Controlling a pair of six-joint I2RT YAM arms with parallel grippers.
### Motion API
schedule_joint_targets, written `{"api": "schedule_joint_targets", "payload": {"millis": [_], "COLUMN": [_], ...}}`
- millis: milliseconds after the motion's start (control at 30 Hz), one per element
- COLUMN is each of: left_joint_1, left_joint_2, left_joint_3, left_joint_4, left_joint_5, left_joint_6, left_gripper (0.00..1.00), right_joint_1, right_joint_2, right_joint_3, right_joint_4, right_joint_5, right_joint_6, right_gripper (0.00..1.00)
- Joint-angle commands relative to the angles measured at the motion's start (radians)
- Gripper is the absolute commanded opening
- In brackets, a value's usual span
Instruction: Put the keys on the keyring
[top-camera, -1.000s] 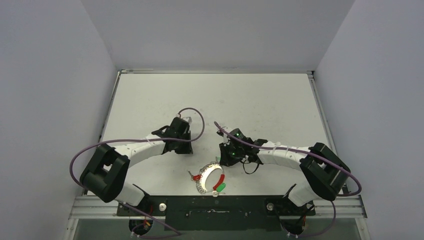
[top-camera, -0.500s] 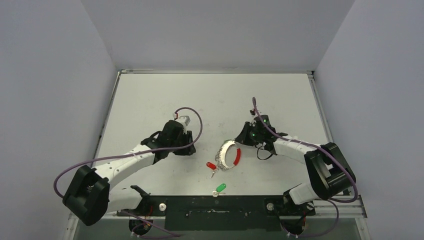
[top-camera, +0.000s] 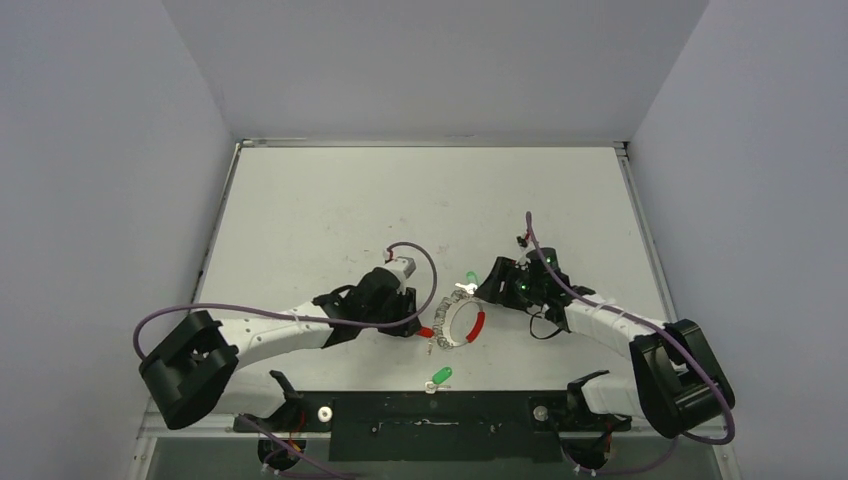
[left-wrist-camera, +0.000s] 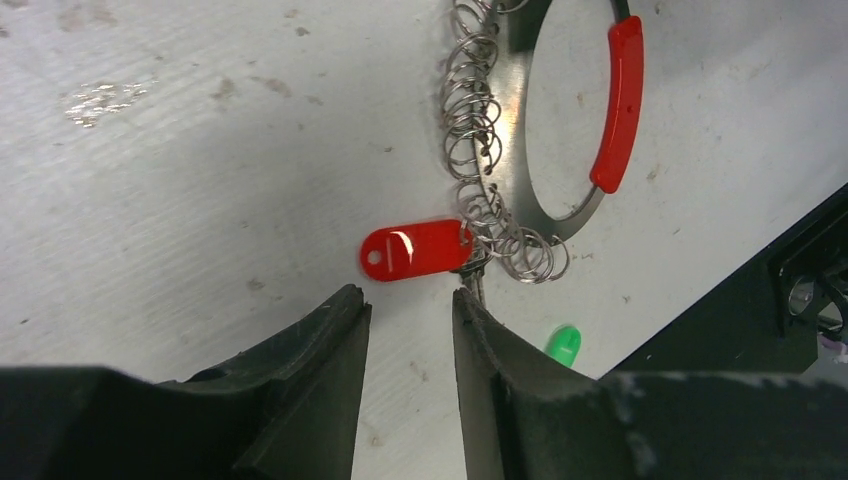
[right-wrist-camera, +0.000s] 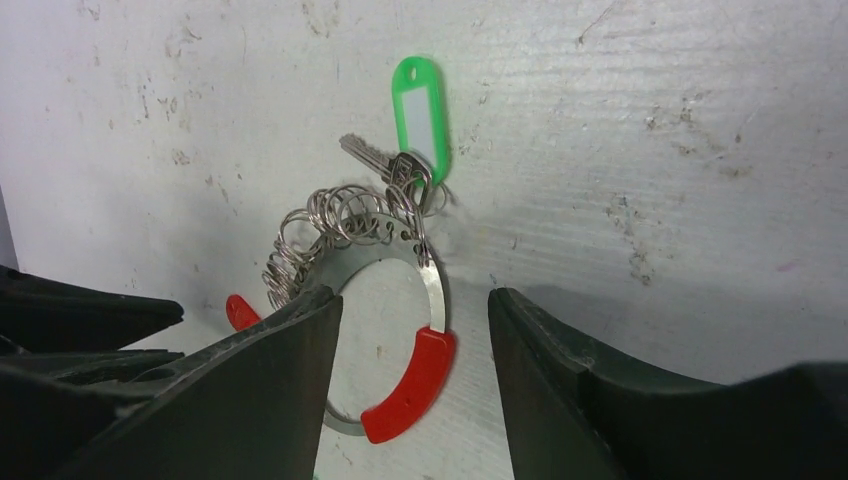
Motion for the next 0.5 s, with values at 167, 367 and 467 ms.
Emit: {"api": "schedule_joint_targets", "payload": {"millis": [167, 367, 467], "left_joint_1": [-0.103, -0.105, -0.099], "left_joint_2": [0.233, 0.329, 0.365], "left_joint_3": [0.075, 0.144, 0.186], "left_joint_4": [0.215, 0.107, 0.056], "left_joint_5": [-0.016, -0.077, -0.111], "left_joint_6": [-0.054, -0.050, 0.014], "left_gripper": [0.21, 0.15, 0.13], "right_joint_1": [0.010, 0.057, 0.156], "right_joint_2": [-0.035, -0.152, -0.219], "right_joint_3": [-0.100, -0.198, -0.239], "right_joint_4": [-0.032, -0.027, -0.007], "right_joint_5": [-0.061, -0.065, -0.006], "right_joint_6": [0.013, 0.113, 0.192], "right_gripper": [0.44, 0.39, 0.39]}}
